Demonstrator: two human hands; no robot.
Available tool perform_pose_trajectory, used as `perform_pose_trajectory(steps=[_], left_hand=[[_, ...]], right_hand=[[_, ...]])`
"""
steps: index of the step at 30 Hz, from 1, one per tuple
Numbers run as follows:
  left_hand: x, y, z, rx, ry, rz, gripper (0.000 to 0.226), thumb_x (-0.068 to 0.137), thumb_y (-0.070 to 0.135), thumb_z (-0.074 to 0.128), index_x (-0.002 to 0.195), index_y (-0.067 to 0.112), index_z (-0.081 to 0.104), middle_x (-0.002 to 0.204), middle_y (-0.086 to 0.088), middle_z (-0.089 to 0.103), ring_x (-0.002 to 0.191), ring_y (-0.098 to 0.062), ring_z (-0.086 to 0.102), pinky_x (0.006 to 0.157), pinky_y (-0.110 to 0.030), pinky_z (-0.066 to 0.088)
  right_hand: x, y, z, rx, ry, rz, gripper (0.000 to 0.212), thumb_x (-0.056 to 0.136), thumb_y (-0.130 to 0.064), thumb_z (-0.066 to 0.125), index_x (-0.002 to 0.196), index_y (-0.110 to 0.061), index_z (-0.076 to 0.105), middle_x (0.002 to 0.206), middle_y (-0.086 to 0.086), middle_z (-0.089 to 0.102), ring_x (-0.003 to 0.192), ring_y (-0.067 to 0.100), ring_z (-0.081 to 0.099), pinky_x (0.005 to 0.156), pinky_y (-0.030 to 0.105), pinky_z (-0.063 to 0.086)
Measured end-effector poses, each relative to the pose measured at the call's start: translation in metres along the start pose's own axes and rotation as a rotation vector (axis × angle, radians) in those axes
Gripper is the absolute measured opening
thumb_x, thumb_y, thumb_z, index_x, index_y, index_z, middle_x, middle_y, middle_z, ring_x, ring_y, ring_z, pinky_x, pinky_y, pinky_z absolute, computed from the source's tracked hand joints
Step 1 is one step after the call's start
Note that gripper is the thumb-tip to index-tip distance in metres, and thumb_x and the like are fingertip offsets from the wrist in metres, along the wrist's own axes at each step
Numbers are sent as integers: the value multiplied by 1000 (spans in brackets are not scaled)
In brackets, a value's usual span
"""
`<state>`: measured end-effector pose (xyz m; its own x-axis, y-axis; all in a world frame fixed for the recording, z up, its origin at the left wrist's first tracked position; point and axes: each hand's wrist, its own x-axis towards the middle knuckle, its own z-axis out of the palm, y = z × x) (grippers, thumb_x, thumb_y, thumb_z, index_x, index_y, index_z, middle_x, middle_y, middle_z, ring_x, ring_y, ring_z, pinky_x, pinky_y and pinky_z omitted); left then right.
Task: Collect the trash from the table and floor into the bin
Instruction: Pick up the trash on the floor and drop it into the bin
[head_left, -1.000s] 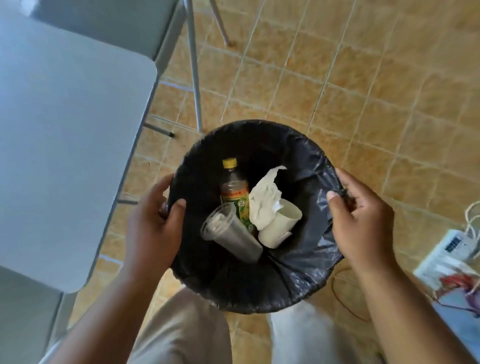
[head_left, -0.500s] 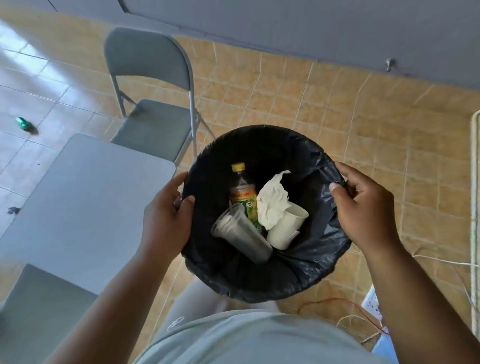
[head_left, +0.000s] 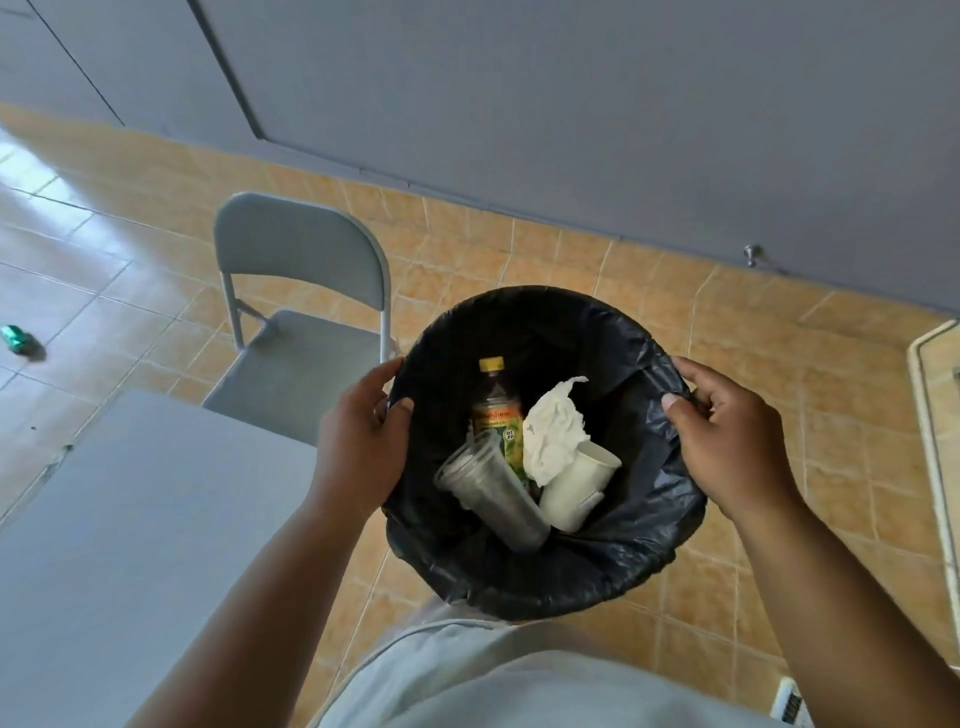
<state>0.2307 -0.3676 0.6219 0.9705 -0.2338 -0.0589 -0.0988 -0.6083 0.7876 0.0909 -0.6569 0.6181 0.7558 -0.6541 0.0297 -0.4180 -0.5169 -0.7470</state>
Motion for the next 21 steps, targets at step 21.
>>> perform_pose_trajectory(steps=[21], left_hand=[[308,49,25,-11,133,-50,41,98,18,57,135,36,58,81,24,59,81,-5,62,79,-27,49]], right_hand=[[332,-74,79,35,-74,-79,41,97,-20,62,137,-26,62,80,-17,62,71,0,62,66,19,47]])
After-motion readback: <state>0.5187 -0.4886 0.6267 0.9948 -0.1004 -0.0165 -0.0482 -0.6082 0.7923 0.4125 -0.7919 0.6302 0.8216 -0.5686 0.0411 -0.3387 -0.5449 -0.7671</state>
